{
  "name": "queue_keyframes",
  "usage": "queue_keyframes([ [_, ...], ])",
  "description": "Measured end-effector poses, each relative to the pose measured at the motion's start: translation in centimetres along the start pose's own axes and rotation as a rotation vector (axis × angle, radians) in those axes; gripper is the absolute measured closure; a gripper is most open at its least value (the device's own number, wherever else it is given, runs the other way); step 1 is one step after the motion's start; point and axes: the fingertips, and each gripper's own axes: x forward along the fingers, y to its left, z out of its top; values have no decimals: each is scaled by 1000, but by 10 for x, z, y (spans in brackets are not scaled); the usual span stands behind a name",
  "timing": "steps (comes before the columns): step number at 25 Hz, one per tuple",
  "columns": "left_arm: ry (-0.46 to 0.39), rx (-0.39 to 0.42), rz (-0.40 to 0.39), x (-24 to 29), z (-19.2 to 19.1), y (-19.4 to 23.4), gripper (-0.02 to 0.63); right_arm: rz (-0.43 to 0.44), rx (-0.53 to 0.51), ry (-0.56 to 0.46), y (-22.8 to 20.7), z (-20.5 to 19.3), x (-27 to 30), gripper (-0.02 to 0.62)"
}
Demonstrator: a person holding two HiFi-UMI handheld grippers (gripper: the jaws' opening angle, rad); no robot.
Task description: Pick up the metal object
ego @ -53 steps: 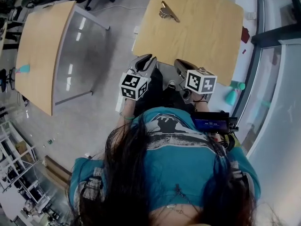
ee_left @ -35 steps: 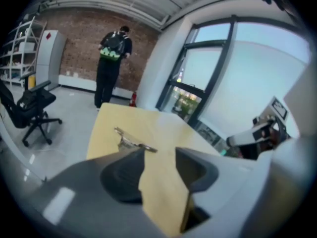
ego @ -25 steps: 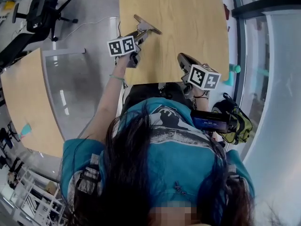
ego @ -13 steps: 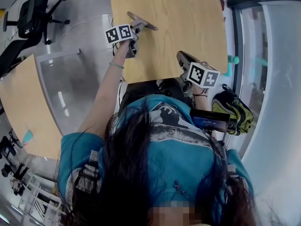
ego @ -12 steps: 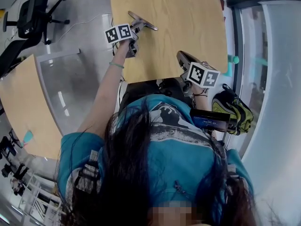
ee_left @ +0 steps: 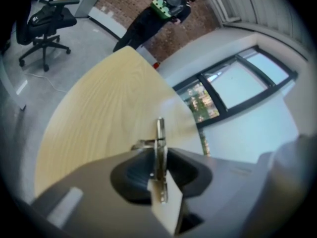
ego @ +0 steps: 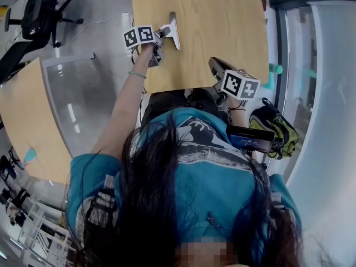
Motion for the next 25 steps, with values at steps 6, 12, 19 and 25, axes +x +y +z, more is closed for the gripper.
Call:
queue_keyframes([
  [6, -84, -44, 13, -25, -23, -3, 525, 28, -24, 4, -6, -3, -12, 577],
  [12, -209, -109, -2, -65, -48, -19, 525, 62, -57, 17, -11, -14, -27, 575],
  [19, -334, -121, -40, -117, -114, -67, 526, 133, -127, 54, -14, -53, -64, 575],
  [25, -424, -146, -72, -140, -175, -106, 526, 208, -167, 69, -18, -77, -93, 575],
])
